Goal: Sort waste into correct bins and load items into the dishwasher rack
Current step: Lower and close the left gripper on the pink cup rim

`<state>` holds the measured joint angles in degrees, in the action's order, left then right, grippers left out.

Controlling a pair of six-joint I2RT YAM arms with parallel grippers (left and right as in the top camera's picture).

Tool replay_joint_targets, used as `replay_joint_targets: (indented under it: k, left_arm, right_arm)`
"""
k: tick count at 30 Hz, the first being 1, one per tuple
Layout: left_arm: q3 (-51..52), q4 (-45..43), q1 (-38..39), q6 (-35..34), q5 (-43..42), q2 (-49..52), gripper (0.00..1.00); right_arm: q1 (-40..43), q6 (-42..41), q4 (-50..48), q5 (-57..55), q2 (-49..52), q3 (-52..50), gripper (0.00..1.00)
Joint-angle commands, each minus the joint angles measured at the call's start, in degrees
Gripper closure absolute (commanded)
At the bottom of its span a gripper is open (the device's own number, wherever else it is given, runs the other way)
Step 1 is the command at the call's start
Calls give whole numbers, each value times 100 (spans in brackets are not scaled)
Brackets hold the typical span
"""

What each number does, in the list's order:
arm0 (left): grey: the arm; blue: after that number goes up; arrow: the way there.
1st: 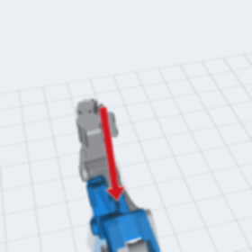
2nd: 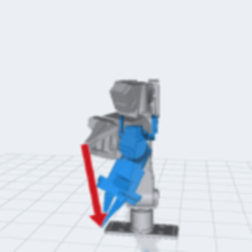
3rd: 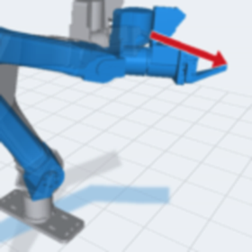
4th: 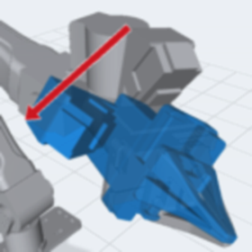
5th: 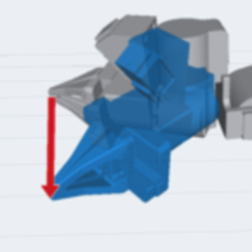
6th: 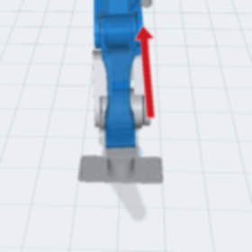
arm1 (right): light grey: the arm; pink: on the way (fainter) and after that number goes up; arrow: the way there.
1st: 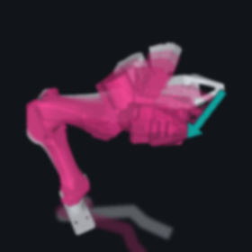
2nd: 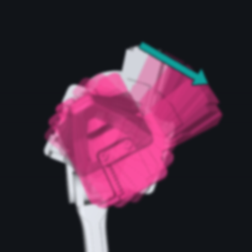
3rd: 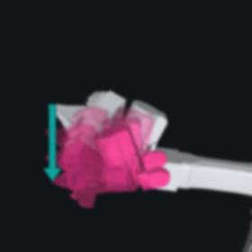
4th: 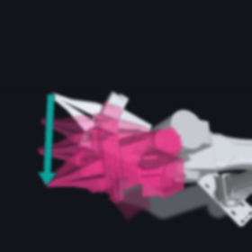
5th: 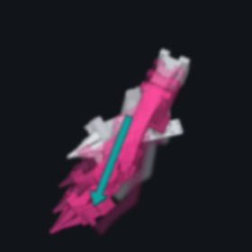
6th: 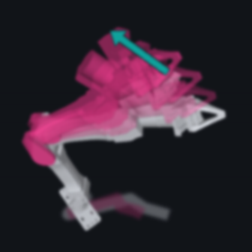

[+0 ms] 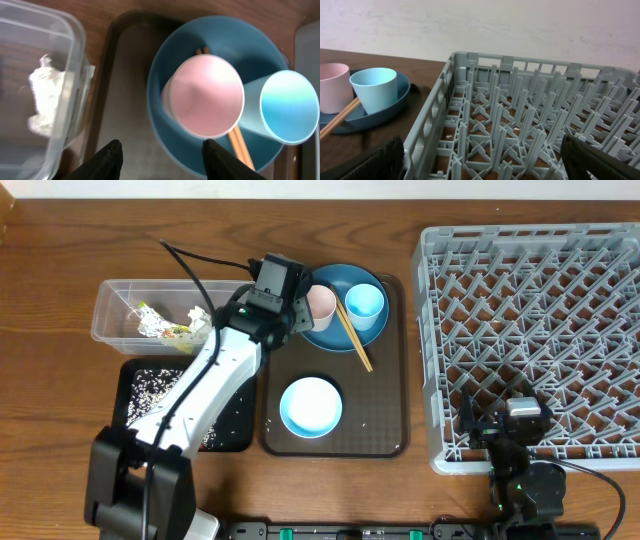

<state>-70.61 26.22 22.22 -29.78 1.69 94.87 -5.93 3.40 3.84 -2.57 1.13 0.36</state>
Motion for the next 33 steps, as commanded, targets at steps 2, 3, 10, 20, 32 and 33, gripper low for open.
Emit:
replay_joint_targets:
  k: [2, 3, 10, 20, 32, 33]
  left_arm:
    - [-37, -337, 22, -160, 24, 308, 47]
    - [-39, -431, 20, -160, 24, 348, 47]
    - [-37, -671, 26, -374, 24, 507, 53]
    - [-17, -922, 63, -376, 24, 774, 53]
    - [15, -922, 74, -376, 28, 883, 53]
    - [15, -922, 74, -376, 26, 887, 53]
  right_arm:
    - [-160, 50, 24, -42, 11, -7, 1]
    - [-160, 50, 24, -42, 11, -7, 1]
    - [-160, 50, 24, -42, 11, -7, 1]
    - [-160, 50, 24, -42, 11, -7, 1]
    - [-160, 50, 24, -42, 11, -7, 1]
    - [-160, 52, 24, -42, 11, -7, 1]
